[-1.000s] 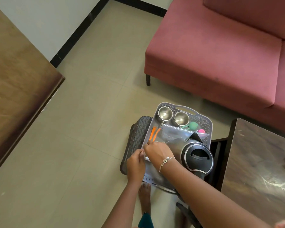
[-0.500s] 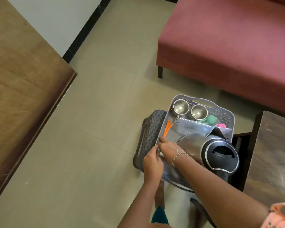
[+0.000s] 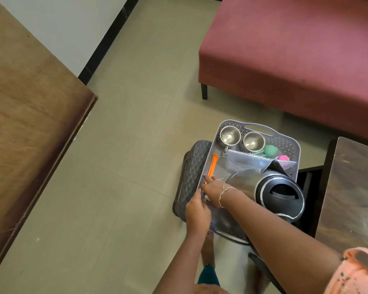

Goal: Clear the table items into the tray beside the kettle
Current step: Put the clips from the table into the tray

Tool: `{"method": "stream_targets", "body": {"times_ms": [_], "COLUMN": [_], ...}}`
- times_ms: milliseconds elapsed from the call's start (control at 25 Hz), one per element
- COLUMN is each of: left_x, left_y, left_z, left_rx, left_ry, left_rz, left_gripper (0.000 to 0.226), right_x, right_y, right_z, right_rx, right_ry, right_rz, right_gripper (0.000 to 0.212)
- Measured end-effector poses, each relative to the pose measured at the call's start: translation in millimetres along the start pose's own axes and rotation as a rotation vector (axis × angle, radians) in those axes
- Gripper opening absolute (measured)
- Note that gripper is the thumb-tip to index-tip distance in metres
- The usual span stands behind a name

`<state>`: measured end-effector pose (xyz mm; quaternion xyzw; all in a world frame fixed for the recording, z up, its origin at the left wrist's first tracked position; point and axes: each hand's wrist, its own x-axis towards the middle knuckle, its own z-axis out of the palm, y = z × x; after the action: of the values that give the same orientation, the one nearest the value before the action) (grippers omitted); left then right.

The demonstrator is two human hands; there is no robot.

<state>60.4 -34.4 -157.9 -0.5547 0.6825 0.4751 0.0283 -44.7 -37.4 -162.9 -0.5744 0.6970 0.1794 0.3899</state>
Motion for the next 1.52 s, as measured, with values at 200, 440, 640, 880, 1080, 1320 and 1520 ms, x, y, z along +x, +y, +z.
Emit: {"method": "stream_targets", "body": {"times_ms": [200,440,640,880,1080,1320,1520], "left_x": [-8,-33,-85,-179,-266,-345,-381], "left_y": [0,2,19,56,73,91,116], "left_z": [-4,-17,-18,21,97,199,283], "left_rx": [0.025,0.299,0.637,0.615,0.733,0.901,0.962], "left_ry": [-0.003,0.0,0.159,0.281,0.221,0.012,-0.181], "left_rz": [0.066,0.308,0.664,0.919,1.012,1.196,1.318], "left_gripper": [0.041,0.047,0.052,0.056,0.068,0.075,0.064], "right_x": [-23,-113,-208,-313,-400,-516,-586], "right_y": [-5,18,53,96,125,160,174], "right_z": [-18,-39,-13,77,165,271,348], "right_rx": [-0.004,-0.034,0.021,0.089,0.141,0.215,0.322], "right_ry": [0.238,0.703,1.036,1.035,0.983,0.974,1.025], "right_rz": [0.039,0.061,0.154,0.303,0.405,0.592,0.763], "right_gripper": [0.035,0.049,0.056,0.057,0.053,0.053,0.043]}}
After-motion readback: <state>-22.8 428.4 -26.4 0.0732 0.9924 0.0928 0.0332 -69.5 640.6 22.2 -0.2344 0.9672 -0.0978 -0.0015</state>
